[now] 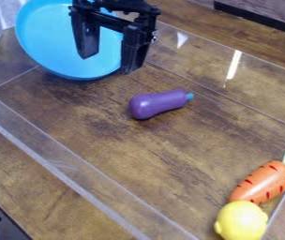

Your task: Move the carrot to the left side

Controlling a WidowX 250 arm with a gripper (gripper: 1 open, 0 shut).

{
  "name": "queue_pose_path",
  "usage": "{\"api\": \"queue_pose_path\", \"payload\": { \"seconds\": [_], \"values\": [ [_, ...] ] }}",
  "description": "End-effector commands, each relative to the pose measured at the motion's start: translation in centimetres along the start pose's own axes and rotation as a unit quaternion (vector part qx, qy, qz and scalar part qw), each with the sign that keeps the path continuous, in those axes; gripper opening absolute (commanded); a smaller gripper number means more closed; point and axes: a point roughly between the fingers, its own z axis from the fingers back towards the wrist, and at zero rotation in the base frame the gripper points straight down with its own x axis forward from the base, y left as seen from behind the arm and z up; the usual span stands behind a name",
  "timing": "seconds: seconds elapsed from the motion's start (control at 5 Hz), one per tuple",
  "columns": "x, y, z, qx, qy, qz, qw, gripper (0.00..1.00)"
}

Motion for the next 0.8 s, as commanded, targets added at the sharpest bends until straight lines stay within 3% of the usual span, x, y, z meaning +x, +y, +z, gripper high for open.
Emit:
{"api": "queue_pose_path", "payload": {
  "seconds": [0.0, 0.2, 0.4, 0.6],
  "values": [
    [0.1, -0.4, -0.8, -0.001, 0.008, 0.006, 0.9999, 1.00],
    [-0.8, -3.1, -1.7, 0.003, 0.010, -0.048, 0.9988, 1.00],
    [-1.5, -7.2, -2.8, 0.004, 0.010, -0.114, 0.9935, 1.00],
    [0.0, -12.2, -3.8, 0.008, 0.003, -0.157, 0.9876, 1.00]
  ]
}}
